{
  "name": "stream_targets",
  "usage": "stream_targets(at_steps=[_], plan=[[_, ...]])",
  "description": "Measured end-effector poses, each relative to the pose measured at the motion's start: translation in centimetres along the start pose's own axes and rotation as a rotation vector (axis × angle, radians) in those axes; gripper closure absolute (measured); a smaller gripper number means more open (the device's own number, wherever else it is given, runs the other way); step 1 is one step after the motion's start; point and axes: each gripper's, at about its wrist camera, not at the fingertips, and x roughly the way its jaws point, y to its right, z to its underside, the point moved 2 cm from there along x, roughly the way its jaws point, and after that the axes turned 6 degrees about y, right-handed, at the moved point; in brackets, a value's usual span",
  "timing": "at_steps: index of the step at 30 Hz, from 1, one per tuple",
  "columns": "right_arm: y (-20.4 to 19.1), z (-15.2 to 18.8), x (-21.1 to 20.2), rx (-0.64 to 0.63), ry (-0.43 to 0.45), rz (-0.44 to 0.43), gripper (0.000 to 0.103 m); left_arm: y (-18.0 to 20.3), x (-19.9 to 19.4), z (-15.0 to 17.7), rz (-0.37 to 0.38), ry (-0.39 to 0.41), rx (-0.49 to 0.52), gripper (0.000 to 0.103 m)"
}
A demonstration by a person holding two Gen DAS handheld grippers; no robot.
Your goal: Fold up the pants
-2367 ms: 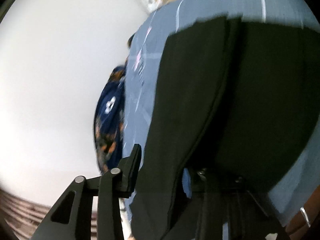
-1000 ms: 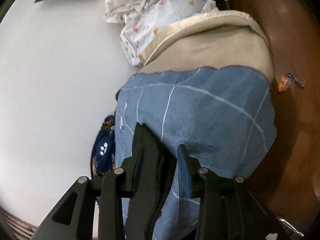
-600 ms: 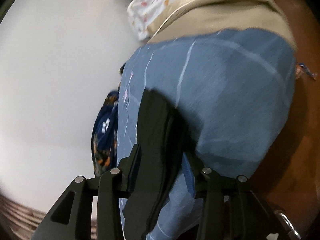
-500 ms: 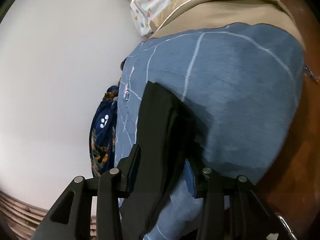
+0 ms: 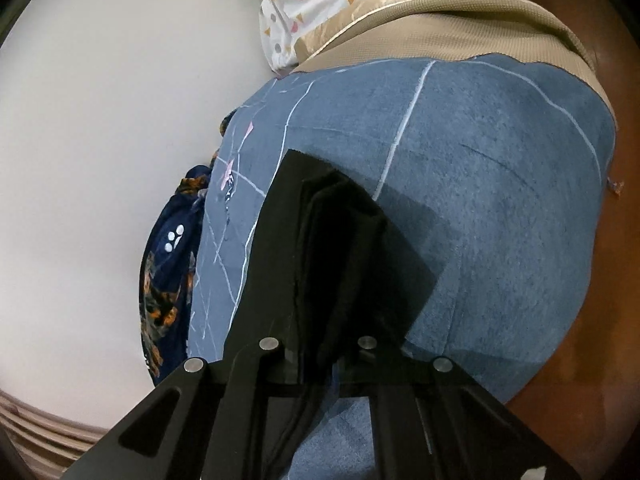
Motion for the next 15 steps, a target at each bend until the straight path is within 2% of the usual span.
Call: stream_targets(at_steps=[9, 15], plan=[[-0.7, -0.3, 0.6, 0.004, 0.005, 0.026, 0.096, -0.1, -2.0, -2.5, -0.143, 0.023, 0.025, 0.029], [-1.0, -0.3, 0.7, 0.007, 0.008, 0.048, 0.095, -0.5, -3.5, -4.2, -0.253, 0.061, -0.007, 0.020]])
